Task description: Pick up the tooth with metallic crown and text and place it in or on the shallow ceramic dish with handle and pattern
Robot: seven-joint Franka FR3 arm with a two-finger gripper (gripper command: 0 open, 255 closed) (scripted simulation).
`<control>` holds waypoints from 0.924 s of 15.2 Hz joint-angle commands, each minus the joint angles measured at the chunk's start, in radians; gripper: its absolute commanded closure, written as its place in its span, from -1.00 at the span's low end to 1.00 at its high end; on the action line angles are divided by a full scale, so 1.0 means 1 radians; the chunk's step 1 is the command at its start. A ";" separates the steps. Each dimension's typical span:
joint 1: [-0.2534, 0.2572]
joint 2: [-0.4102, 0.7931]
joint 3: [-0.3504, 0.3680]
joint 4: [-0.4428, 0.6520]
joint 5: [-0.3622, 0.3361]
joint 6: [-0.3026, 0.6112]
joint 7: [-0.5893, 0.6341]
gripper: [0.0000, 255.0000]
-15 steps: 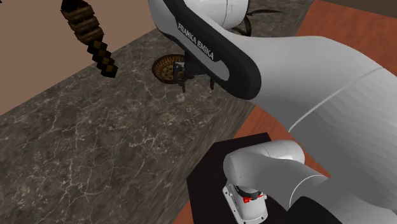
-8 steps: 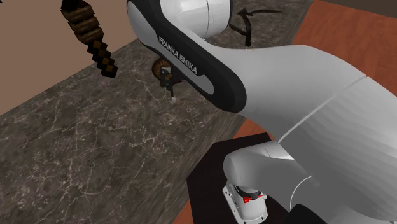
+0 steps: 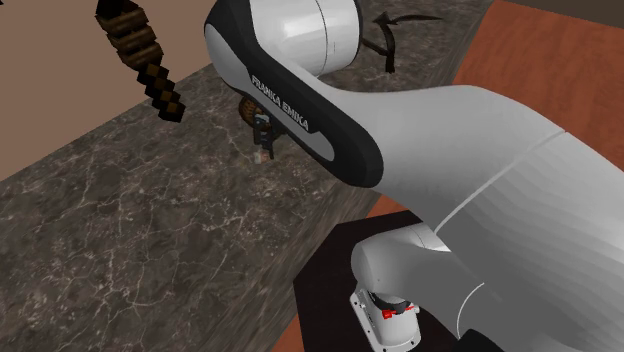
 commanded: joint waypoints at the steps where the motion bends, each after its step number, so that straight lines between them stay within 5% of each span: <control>1: 0.000 0.000 0.000 -0.001 0.000 0.000 0.000 -1.00; 3: 0.000 0.000 0.000 0.000 0.000 0.000 0.000 -1.00; 4: 0.000 0.000 0.000 0.000 0.000 0.000 0.000 1.00; 13: 0.000 0.000 0.000 0.000 0.000 0.000 0.000 1.00; 14: 0.000 0.000 0.000 0.000 0.000 0.000 0.000 -1.00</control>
